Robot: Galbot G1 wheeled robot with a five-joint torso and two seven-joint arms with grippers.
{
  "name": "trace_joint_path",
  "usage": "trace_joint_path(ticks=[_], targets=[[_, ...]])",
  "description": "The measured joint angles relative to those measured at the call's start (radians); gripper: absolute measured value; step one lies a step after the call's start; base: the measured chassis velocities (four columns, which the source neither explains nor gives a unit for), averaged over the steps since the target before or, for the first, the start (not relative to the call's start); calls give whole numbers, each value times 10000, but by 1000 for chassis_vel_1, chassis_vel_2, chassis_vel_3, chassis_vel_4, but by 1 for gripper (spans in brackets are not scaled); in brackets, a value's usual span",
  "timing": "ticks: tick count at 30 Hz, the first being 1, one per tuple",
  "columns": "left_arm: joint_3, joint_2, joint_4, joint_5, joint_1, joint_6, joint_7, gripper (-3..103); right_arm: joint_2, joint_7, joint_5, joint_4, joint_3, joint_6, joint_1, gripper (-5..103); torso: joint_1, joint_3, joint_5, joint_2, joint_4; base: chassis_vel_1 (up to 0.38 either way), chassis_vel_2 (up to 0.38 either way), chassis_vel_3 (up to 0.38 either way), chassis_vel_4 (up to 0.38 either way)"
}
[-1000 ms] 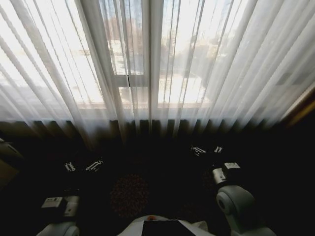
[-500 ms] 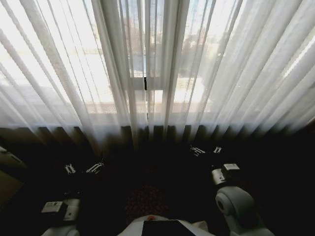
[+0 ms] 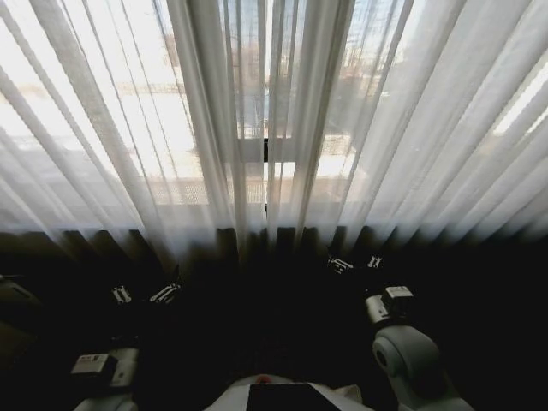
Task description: Open the curtains by pulling them apart, changing their state from closed to fully open.
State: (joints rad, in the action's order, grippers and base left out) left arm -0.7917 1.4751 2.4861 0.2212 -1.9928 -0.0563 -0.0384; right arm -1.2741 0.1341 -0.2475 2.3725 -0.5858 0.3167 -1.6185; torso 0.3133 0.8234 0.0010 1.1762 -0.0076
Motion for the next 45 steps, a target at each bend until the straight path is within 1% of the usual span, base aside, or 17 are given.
trace_joint_path(ticks=[2,8,17,23,25,28,31,38,40,42,43,45], targets=[[-2,30,-1,0,-35,-53,-9,100,3,-18,19,-9,16,-24,0,100,-2,0,0,1,0,-54,-9,45,79],[-68,132,-88,0,-120,-246,-19,100,-7,-100,173,-32,140,-64,-10,100,0,0,-15,2,-2,-54,69,25,-66],[-43,214,-160,-63,-131,-344,-52,100,-58,-106,216,-37,217,-69,-70,100,4,2,-6,-1,-1,-158,231,144,-214],[-41,255,-157,-96,-140,-367,-59,100,-65,-99,223,-57,282,-76,-60,100,8,4,-6,-3,-1,-261,314,220,-298],[-45,273,-157,-117,-145,-374,-59,100,-74,-94,219,-66,315,-76,-60,100,9,2,-12,-3,-1,-304,365,313,-354],[-48,294,-163,-130,-152,-408,-59,100,-83,-89,218,-80,350,-76,-73,100,9,2,-7,-1,1,-332,386,338,-364],[-57,321,-192,-159,-159,-514,-59,100,-93,-86,217,-85,380,-76,-80,100,12,5,-11,-5,-1,-350,342,357,-331],[-85,385,-169,-173,-123,-513,-36,100,-55,-87,168,-62,541,-35,-23,100,14,6,-8,-7,0,-288,288,313,-262],[-104,412,-132,-173,-110,-471,-30,100,39,-90,-149,-62,661,165,71,100,17,6,-6,-7,-1,-168,157,139,-144],[-123,512,-81,-198,-93,-395,-25,100,309,-68,-775,-82,783,471,302,100,20,6,-6,-8,-1,-69,43,42,-76],[-123,512,-81,-198,-93,-395,-25,100,309,-68,-775,-82,783,471,302,100,20,6,-6,-8,-1,-69,43,9,-49],[-139,695,16,-264,-94,-337,-15,100,704,115,-1537,-251,962,739,729,100,5,2,-8,-3,1,0,0,0,0]])
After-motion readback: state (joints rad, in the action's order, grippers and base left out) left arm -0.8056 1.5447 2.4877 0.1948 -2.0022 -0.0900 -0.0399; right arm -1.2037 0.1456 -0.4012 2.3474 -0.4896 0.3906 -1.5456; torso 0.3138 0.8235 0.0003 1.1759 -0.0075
